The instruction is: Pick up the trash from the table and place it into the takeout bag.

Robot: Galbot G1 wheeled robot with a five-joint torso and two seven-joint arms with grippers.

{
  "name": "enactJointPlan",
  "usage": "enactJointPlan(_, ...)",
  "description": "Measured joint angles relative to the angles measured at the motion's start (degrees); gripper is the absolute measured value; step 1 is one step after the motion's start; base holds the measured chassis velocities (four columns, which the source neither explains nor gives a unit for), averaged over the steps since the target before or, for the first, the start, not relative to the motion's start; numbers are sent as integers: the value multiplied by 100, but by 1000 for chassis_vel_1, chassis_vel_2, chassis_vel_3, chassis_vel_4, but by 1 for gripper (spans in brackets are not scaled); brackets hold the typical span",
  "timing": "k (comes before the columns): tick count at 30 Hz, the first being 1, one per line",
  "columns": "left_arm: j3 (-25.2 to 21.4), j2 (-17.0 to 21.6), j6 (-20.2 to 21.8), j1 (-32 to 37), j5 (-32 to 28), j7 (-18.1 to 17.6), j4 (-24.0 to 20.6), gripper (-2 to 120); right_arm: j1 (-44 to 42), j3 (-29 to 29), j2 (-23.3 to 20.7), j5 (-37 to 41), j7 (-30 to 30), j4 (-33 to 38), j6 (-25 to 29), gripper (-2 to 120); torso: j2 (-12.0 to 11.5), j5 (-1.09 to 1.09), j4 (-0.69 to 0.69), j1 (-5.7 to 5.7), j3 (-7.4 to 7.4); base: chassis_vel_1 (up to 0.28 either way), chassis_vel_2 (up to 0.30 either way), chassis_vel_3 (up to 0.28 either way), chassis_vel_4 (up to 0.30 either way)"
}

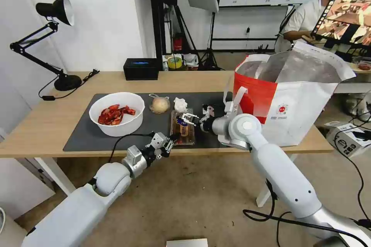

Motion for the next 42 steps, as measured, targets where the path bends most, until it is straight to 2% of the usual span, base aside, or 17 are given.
enactJointPlan(7,-21,-9,-9,40,0,0,-25,0,69,-86,38,36,30,-84,-92,100,0,0,0,0,0,0,0,0,0)
enactJointPlan(10,-27,-8,-13,42,1,0,-37,0,98,-124,51,40,72,-123,-120,95,0,0,0,0,0,0,0,0,0)
enactJointPlan(13,-35,0,-18,42,-7,0,-54,0,102,-151,49,57,113,-137,-137,79,0,0,0,0,0,0,0,0,0)
enactJointPlan(15,-35,0,-18,42,-7,0,-54,0,102,-151,49,57,113,-137,-137,79,0,0,0,0,0,0,0,0,0)
enactJointPlan(16,-37,7,-29,42,-14,0,-65,0,106,-165,44,73,159,-154,-150,70,0,0,0,0,0,0,0,0,0)
enactJointPlan(19,-37,9,-43,40,-20,-1,-69,0,107,-168,41,74,185,-175,-151,63,0,0,-1,0,0,0,0,0,0)
enactJointPlan(21,-45,8,-50,40,-30,-1,-71,0,107,-172,38,69,195,-197,-151,51,0,0,0,0,0,0,0,0,0)
enactJointPlan(22,-45,8,-50,40,-30,-1,-71,0,107,-172,38,69,195,-197,-151,51,0,0,0,0,0,0,0,0,0)
enactJointPlan(25,-56,19,-76,35,-45,-1,-71,0,105,-174,34,65,196,-213,-151,38,0,0,0,0,0,0,0,0,0)
enactJointPlan(26,-56,19,-76,35,-45,-1,-71,0,105,-174,34,65,196,-213,-151,38,0,0,0,0,0,0,0,0,0)
enactJointPlan(28,-67,34,-92,30,-70,-2,-74,0,103,-169,20,65,194,-215,-146,26,0,0,0,0,0,0,0,0,0)
enactJointPlan(31,-108,41,-109,35,-106,-5,-93,0,94,-148,7,66,186,-215,-134,19,0,0,0,0,0,0,0,0,0)
enactJointPlan(33,-248,77,-119,107,-161,-8,-184,0,63,-96,-20,66,77,-210,-95,8,0,0,0,0,0,0,0,0,0)
enactJointPlan(34,-248,77,-119,107,-161,-8,-184,0,63,-96,-20,66,77,-210,-95,8,0,0,0,0,0,0,0,0,0)
enactJointPlan(36,-374,141,-142,201,-179,-8,-267,0,44,-70,-44,57,-42,-198,-27,0,0,0,0,0,0,0,0,0,0)
enactJointPlan(38,-443,168,-159,260,-185,-9,-310,0,37,-54,-53,49,-92,-192,-8,0,0,1,0,0,0,0,0,0,0)
enactJointPlan(42,-875,162,-225,612,-213,-41,-529,0,-11,37,-91,11,-241,-155,24,0,0,0,-1,0,0,0,0,0,0)
